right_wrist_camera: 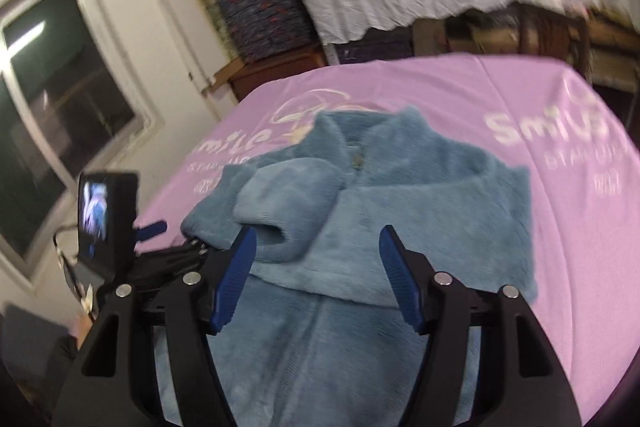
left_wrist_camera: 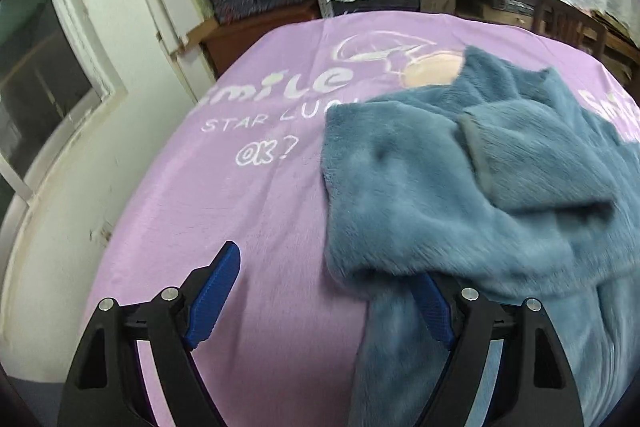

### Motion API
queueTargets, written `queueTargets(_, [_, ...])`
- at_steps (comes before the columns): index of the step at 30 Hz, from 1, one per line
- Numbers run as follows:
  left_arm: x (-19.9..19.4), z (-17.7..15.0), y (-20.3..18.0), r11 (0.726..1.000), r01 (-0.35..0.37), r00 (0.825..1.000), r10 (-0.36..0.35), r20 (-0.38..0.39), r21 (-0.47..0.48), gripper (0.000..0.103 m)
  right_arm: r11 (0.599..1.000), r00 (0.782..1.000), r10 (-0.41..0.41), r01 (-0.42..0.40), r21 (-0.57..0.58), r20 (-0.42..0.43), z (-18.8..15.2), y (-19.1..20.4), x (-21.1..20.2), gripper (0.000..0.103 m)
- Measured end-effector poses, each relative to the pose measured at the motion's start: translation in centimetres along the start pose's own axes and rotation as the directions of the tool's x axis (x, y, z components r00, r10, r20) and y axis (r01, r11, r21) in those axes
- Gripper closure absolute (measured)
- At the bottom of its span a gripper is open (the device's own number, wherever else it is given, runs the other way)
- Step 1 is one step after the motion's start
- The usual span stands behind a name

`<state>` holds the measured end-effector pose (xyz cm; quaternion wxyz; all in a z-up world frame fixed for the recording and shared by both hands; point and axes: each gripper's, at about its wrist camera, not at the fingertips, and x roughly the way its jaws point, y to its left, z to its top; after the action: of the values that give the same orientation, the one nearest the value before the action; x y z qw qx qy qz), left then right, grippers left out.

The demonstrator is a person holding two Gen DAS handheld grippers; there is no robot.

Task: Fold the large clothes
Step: 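Lay the sleeve across the jacket body with the left tool and release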

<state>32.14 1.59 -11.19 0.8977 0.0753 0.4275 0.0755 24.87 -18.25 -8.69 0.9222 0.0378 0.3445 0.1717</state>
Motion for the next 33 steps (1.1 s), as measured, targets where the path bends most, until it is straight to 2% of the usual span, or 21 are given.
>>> queueTargets(1, [0.4, -0.5, 0.3, 1.000, -0.002, 1.000, 0.002, -0.015, -0.015, 0.019, 0.998, 1.000, -0.026, 0.026, -0.055, -0.001, 0.2, 1.2, 0.5, 0.039])
queueTargets(3, [1.2, -1.0, 1.6, 0.995, 0.063, 0.996, -0.068, -0.055, -0.072, 0.018, 0.975, 0.994, -0.106, 0.105, -0.195, 0.006, 0.5, 4.0, 2.2, 0.038])
queueTargets(6, [1.4, -0.9, 3.0, 0.984, 0.120, 0.987, -0.132, -0.087, -0.134, 0.018, 0.907, 0.975, -0.220, 0.211, -0.364, 0.017, 0.1, 7.0, 5.3, 0.038])
queueTargets(8, [1.6, -1.0, 3.4, 0.976, 0.143, 0.981, -0.161, -0.103, -0.163, 0.018, 0.854, 0.963, -0.267, 0.249, -0.457, 0.026, -0.6, 8.4, 7.1, 0.038])
queueTargets(10, [1.7, -1.1, 3.3, 0.977, 0.147, 0.981, -0.164, -0.104, -0.157, 0.017, 0.820, 0.955, -0.295, 0.268, -0.506, 0.029, -1.0, 9.1, 8.5, 0.038])
queueTargets(12, [1.8, -1.1, 3.2, 0.980, 0.135, 0.983, -0.152, -0.105, -0.146, 0.015, 0.814, 0.953, -0.302, 0.265, -0.517, 0.013, -1.1, 9.1, 9.5, 0.038])
queueTargets(14, [2.2, -1.1, 3.1, 0.981, 0.128, 0.984, -0.144, -0.108, -0.144, 0.013, 0.812, 0.942, -0.334, 0.290, -0.507, 0.005, -1.1, 8.6, 10.3, 0.041])
queueTargets(15, [2.2, -1.1, 3.0, 0.982, 0.125, 0.984, -0.141, -0.109, -0.144, 0.011, 0.820, 0.939, -0.344, 0.299, -0.488, -0.003, -0.9, 8.1, 10.6, 0.060])
queueTargets(17, [2.2, -1.2, 3.0, 0.982, 0.121, 0.984, -0.137, -0.109, -0.146, 0.010, 0.884, 0.948, -0.313, 0.269, -0.382, -0.058, -0.3, 6.1, 10.4, 0.083])
queueTargets(20, [2.2, -1.1, 3.1, 0.981, 0.122, 0.984, -0.139, -0.110, -0.149, 0.010, 0.960, 0.963, -0.251, 0.235, -0.153, -0.097, 0.3, 1.7, 8.0, 0.084])
queueTargets(22, [2.2, -1.1, 3.1, 0.982, 0.120, 0.984, -0.137, -0.109, -0.148, 0.010, 0.981, 0.972, -0.182, 0.191, 0.046, -0.148, 0.1, -2.3, 6.7, 0.082])
queueTargets(23, [2.1, -1.1, 3.0, 0.982, 0.118, 0.985, -0.134, -0.109, -0.147, 0.010, 0.974, 0.980, -0.107, 0.138, 0.180, -0.170, -0.4, -4.8, 6.0, 0.075])
queueTargets(24, [2.1, -1.1, 2.9, 0.983, 0.112, 0.986, -0.128, -0.108, -0.142, 0.010, 0.958, 0.984, -0.041, 0.088, 0.273, -0.173, -1.0, -6.6, 5.5, 0.053])
queueTargets(25, [2.0, -1.1, 2.8, 0.985, 0.106, 0.987, -0.121, -0.106, -0.137, 0.010, 0.939, 0.986, 0.010, 0.048, 0.341, -0.165, -1.5, -8.1, 5.1, 0.044])
queueTargets(26, [1.9, -1.1, 2.7, 0.987, 0.096, 0.989, -0.110, -0.101, -0.127, 0.010, 0.913, 0.988, 0.064, 0.001, 0.409, -0.144, -2.1, -9.6, 4.6, 0.039])
queueTargets(29, [1.7, -1.2, 2.3, 0.992, 0.075, 0.993, -0.084, -0.087, -0.105, 0.010, 0.864, 0.985, 0.133, -0.059, 0.500, -0.113, -2.6, -11.3, 4.4, 0.039])
queueTargets(32, [1.4, -1.3, 1.8, 0.995, 0.050, 0.996, -0.056, -0.067, -0.080, 0.010, 0.824, 0.983, 0.163, -0.086, 0.560, -0.089, -2.4, -12.2, 4.7, 0.039])
queueTargets(33, [1.3, -1.3, 1.7, 0.996, 0.043, 0.997, -0.048, -0.061, -0.072, 0.010, 0.822, 0.984, 0.154, -0.081, 0.564, -0.084, -2.3, -12.4, 4.8, 0.047])
